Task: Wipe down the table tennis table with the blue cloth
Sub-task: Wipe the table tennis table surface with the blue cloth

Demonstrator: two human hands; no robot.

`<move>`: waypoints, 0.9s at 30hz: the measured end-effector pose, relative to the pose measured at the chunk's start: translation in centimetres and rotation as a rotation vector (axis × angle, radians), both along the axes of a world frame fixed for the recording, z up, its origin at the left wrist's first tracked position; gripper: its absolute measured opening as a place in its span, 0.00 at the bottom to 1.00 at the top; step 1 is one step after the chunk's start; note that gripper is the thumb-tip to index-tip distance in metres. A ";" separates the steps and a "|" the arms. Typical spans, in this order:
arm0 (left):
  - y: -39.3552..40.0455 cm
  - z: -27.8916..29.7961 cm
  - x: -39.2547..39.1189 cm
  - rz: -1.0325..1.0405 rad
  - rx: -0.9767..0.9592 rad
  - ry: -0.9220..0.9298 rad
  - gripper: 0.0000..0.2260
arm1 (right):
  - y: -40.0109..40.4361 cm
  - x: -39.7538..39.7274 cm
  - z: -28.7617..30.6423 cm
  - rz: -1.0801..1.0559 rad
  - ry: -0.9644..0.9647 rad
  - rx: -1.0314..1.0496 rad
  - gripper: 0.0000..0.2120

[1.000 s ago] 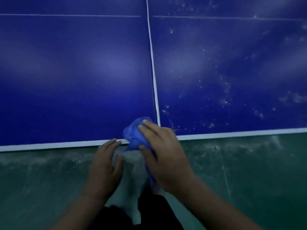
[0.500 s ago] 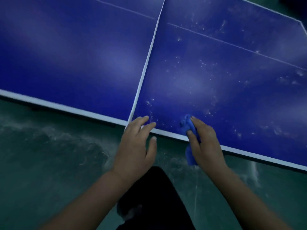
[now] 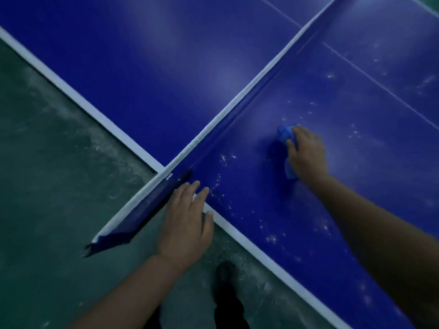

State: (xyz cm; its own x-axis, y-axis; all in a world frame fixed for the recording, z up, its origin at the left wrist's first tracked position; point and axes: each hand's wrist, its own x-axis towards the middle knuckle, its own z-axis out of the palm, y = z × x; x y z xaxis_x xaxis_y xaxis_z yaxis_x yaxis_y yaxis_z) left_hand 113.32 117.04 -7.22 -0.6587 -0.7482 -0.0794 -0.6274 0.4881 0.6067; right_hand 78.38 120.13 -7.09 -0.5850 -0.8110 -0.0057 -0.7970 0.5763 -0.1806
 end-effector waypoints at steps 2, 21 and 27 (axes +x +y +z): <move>-0.3 -1.7 -1.0 0.090 -0.040 -0.050 0.27 | -1.4 -2.9 -2.4 -0.038 0.001 0.063 0.30; 2.4 -3.8 1.7 0.425 -0.309 -0.297 0.27 | -8.7 -1.3 -4.1 -0.040 -0.028 0.033 0.27; 3.4 -3.9 0.7 0.429 -0.344 -0.367 0.27 | -0.1 14.4 -4.1 0.918 -0.029 0.110 0.26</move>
